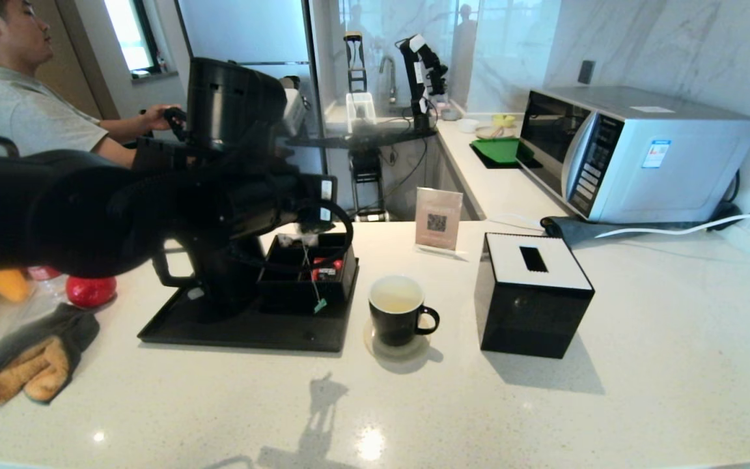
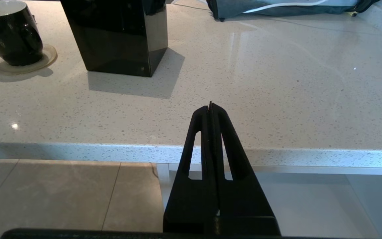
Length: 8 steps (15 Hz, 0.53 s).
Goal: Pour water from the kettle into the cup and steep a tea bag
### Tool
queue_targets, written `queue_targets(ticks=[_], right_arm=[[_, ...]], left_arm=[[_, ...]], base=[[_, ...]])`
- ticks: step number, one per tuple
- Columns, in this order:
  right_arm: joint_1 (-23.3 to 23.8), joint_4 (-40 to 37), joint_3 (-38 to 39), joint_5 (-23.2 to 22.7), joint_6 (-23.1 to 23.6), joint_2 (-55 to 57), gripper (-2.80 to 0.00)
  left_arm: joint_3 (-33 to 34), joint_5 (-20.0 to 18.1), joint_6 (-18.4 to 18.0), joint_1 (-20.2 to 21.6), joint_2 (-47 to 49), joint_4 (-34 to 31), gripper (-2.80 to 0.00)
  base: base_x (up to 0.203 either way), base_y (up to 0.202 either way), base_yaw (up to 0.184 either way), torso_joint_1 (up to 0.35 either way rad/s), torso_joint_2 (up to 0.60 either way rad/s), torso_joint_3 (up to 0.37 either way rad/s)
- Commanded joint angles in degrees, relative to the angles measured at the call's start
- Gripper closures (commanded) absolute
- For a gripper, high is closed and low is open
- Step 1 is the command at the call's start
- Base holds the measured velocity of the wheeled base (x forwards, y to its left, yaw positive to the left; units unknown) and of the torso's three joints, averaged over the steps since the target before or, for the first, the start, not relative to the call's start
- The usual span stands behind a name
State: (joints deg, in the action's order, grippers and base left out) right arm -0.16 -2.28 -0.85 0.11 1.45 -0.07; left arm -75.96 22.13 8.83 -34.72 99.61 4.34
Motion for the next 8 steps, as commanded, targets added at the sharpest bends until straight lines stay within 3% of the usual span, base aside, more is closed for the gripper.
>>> queue_targets(ticks=[1, 5, 8], right_arm=[[0.0, -0.1, 0.1, -0.3, 1.2, 0.1, 0.00], [-0.1, -0.7, -2.1, -0.8, 1.2, 1.2, 0.00], [-0.4, 1.5, -5.8, -3.2, 1.1, 9.2, 0.00]], left_arm=[[0.0, 0.1, 0.1, 0.0, 0.1, 0.1, 0.00], [-0.1, 0.0, 0.1, -0.1, 0.1, 0.1, 0.00], [-0.1, 0.1, 0.1, -0.1, -0.1, 0.1, 0.00]], base=[[0.000, 0.000, 0.000, 0.000, 0.00, 0.000], [0.000, 0.000, 0.000, 0.000, 0.00, 0.000], [0.000, 0.000, 0.000, 0.000, 0.00, 0.000]])
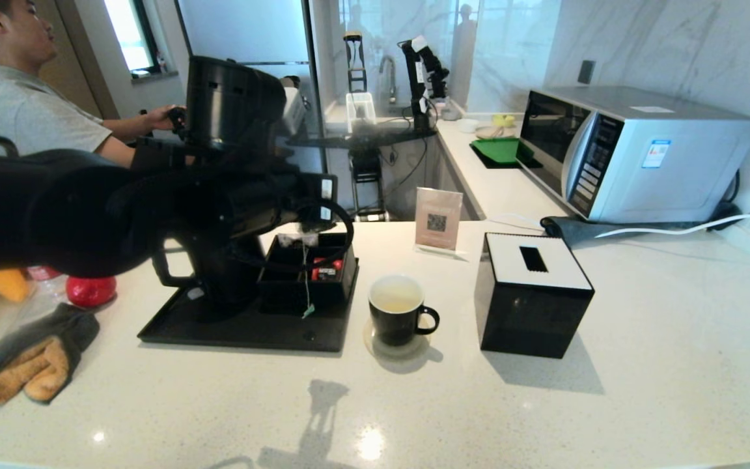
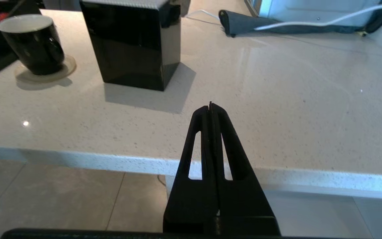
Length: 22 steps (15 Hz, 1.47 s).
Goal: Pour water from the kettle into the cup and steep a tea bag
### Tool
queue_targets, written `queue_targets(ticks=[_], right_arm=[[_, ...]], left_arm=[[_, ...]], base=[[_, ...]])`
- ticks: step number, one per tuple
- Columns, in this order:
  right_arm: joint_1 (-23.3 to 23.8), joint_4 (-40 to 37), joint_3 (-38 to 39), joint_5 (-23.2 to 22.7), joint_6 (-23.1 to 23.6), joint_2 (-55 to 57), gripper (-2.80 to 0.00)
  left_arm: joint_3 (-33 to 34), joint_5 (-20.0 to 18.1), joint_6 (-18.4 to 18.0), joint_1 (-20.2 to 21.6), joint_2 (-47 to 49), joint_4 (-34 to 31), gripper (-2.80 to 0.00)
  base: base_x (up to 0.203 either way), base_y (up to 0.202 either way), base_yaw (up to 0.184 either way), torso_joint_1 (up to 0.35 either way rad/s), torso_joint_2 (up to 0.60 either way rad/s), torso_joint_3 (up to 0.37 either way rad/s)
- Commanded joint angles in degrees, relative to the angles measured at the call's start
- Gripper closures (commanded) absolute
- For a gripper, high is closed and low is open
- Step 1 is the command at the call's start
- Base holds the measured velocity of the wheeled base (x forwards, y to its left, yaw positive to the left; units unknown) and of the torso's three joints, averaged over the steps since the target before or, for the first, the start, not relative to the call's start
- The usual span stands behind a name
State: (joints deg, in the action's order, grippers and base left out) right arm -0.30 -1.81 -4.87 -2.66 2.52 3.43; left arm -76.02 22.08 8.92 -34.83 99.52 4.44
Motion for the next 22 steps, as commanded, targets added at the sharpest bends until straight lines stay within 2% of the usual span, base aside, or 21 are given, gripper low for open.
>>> queue_targets(ticks=[1, 6, 11, 13, 16, 19, 22], right_arm=[[-1.0, 3.1, -2.9, -0.9, 0.0, 9.4, 0.00], [-5.0, 20.9, -10.7, -3.3, 0.2, 37.8, 0.00], [-7.1, 38.1, -21.9, -16.1, 0.8, 65.8, 0.00], [-9.9, 43.6, -25.5, -19.1, 0.9, 75.4, 0.00], [-16.0, 49.5, -30.2, -23.4, 0.8, 86.4, 0.00], [-20.1, 54.2, -35.5, -28.1, 0.7, 94.3, 0.00], [-24.7, 58.4, -38.0, -29.4, -0.1, 99.6, 0.00]], left_arm=[[0.0, 0.2, 0.0, 0.0, -0.1, 0.0, 0.00], [0.1, 0.2, -0.1, 0.0, -1.0, 0.0, 0.00], [0.0, 0.4, -0.2, -0.8, -1.3, 0.0, 0.00], [0.0, 0.9, -0.2, -1.6, -1.3, 0.0, 0.00], [0.0, 1.0, -0.2, -2.6, -1.3, 0.0, 0.00], [0.0, 1.7, -0.3, -4.0, -1.2, 0.0, 0.00], [-0.1, 1.9, -0.3, -4.6, -1.1, 0.1, 0.00]], base=[[0.000, 0.000, 0.000, 0.000, 0.00, 0.000], [0.000, 0.000, 0.000, 0.000, 0.00, 0.000], [0.000, 0.000, 0.000, 0.000, 0.00, 0.000], [0.000, 0.000, 0.000, 0.000, 0.00, 0.000], [0.000, 0.000, 0.000, 0.000, 0.00, 0.000], [0.000, 0.000, 0.000, 0.000, 0.00, 0.000], [0.000, 0.000, 0.000, 0.000, 0.00, 0.000]])
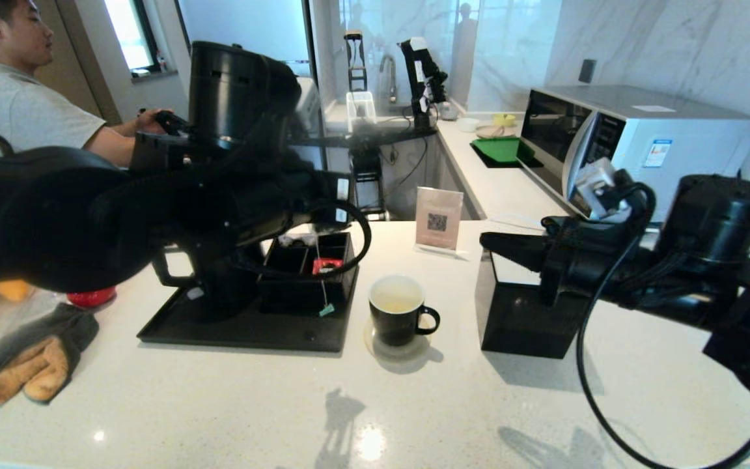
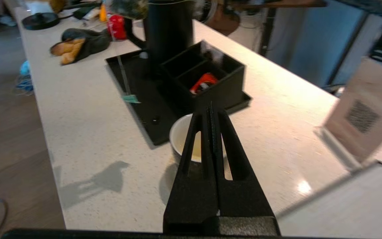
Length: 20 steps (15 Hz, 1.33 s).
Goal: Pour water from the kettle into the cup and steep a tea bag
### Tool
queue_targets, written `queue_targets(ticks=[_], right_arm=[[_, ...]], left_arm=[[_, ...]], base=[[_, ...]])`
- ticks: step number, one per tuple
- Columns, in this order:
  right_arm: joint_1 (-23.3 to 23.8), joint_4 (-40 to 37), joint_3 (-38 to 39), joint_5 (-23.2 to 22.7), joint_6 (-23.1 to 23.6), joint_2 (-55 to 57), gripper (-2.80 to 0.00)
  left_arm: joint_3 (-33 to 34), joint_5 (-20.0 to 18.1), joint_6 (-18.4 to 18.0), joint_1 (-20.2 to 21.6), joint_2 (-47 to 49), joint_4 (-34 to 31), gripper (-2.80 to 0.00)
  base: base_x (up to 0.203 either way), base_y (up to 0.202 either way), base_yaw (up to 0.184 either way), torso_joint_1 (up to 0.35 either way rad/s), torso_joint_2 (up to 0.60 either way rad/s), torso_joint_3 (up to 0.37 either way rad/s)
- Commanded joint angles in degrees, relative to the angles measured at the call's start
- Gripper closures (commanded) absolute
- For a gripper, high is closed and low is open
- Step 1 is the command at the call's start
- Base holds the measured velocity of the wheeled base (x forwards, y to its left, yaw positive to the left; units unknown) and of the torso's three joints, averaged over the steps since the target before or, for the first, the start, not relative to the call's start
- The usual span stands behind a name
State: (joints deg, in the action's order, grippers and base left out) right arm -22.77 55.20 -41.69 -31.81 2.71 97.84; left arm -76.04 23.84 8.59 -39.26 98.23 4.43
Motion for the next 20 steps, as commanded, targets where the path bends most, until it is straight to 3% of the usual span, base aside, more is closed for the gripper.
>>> queue_targets(ticks=[1, 5, 6, 10, 15, 20], right_arm=[[-3.9, 2.8, -1.4, -0.3, -2.1, 6.1, 0.00], [-8.5, 5.8, -3.0, -0.4, -7.7, 8.1, 0.00], [-9.2, 5.9, -3.6, -0.4, -8.0, 9.1, -2.80], [-11.3, 6.3, -8.3, -0.7, -9.9, 12.6, -2.80], [-13.2, 14.1, -11.0, -2.9, -11.0, 19.7, -2.80], [-15.2, 14.7, -14.4, -2.6, -11.7, 22.6, -2.80]], left_arm=[[-0.1, 0.2, 0.0, -0.2, 0.2, 0.1, 0.00], [-0.2, 0.2, 0.0, -0.2, 0.1, 0.1, 0.00], [-0.2, 0.2, 0.0, -0.2, 0.0, 0.1, 0.00], [-0.6, 0.2, -0.1, -0.2, 0.0, 0.1, 0.00], [-0.6, 0.2, -0.1, -0.2, -1.1, 0.1, 0.00], [-0.6, 0.2, -0.1, -1.8, -1.7, 0.1, 0.00]], base=[[0.000, 0.000, 0.000, 0.000, 0.00, 0.000], [0.000, 0.000, 0.000, 0.000, 0.00, 0.000], [0.000, 0.000, 0.000, 0.000, 0.00, 0.000], [0.000, 0.000, 0.000, 0.000, 0.00, 0.000], [0.000, 0.000, 0.000, 0.000, 0.00, 0.000], [0.000, 0.000, 0.000, 0.000, 0.00, 0.000]])
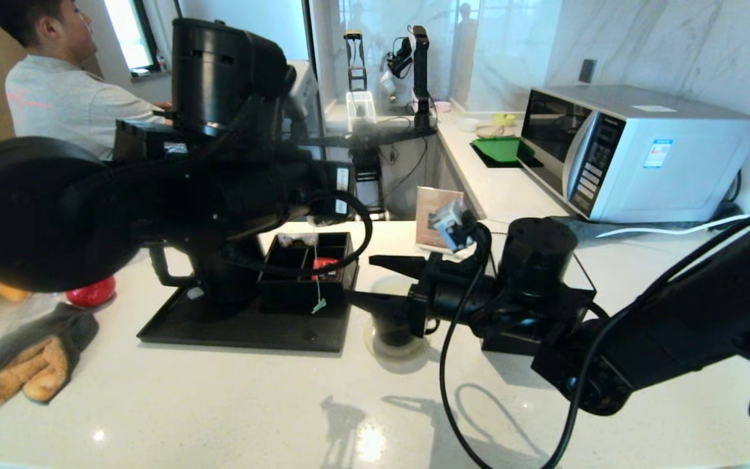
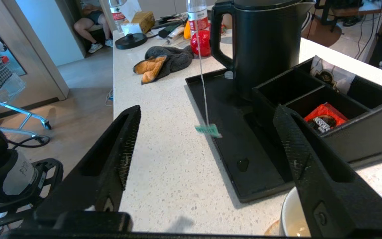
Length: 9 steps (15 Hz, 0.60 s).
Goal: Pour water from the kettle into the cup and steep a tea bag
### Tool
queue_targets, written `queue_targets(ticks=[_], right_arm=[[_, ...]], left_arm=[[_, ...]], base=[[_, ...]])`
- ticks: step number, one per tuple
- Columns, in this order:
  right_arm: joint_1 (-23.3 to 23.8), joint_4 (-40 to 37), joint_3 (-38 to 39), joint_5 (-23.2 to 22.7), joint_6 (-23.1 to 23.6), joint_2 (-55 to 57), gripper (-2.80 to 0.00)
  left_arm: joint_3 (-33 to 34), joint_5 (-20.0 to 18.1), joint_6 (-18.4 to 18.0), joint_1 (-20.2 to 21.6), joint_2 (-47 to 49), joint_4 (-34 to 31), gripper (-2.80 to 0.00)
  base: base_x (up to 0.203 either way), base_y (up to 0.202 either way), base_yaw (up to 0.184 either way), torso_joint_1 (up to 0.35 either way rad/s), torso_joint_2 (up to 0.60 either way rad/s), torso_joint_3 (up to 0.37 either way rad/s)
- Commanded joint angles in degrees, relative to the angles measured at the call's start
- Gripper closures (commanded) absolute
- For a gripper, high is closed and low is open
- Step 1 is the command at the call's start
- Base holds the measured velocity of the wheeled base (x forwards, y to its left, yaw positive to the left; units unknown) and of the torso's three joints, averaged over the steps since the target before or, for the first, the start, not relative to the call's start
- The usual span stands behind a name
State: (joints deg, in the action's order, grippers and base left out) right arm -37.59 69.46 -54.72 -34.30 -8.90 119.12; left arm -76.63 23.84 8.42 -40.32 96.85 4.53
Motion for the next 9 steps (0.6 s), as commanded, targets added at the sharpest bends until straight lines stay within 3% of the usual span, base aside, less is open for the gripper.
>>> queue_targets(ticks=[1, 9], right_arm=[[-0.5, 0.3, -2.3, -0.1, -0.1, 1.8, -2.80], [-2.7, 0.2, -5.8, 0.1, -1.5, 3.2, -2.80]], left_arm=[[0.0, 0.2, 0.1, -1.2, -0.5, 0.0, 0.00], [0.1, 0.6, 0.1, -1.6, -1.1, 0.0, 0.00]], base=[[0.000, 0.000, 0.000, 0.000, 0.00, 0.000], [0.000, 0.000, 0.000, 0.000, 0.00, 0.000]])
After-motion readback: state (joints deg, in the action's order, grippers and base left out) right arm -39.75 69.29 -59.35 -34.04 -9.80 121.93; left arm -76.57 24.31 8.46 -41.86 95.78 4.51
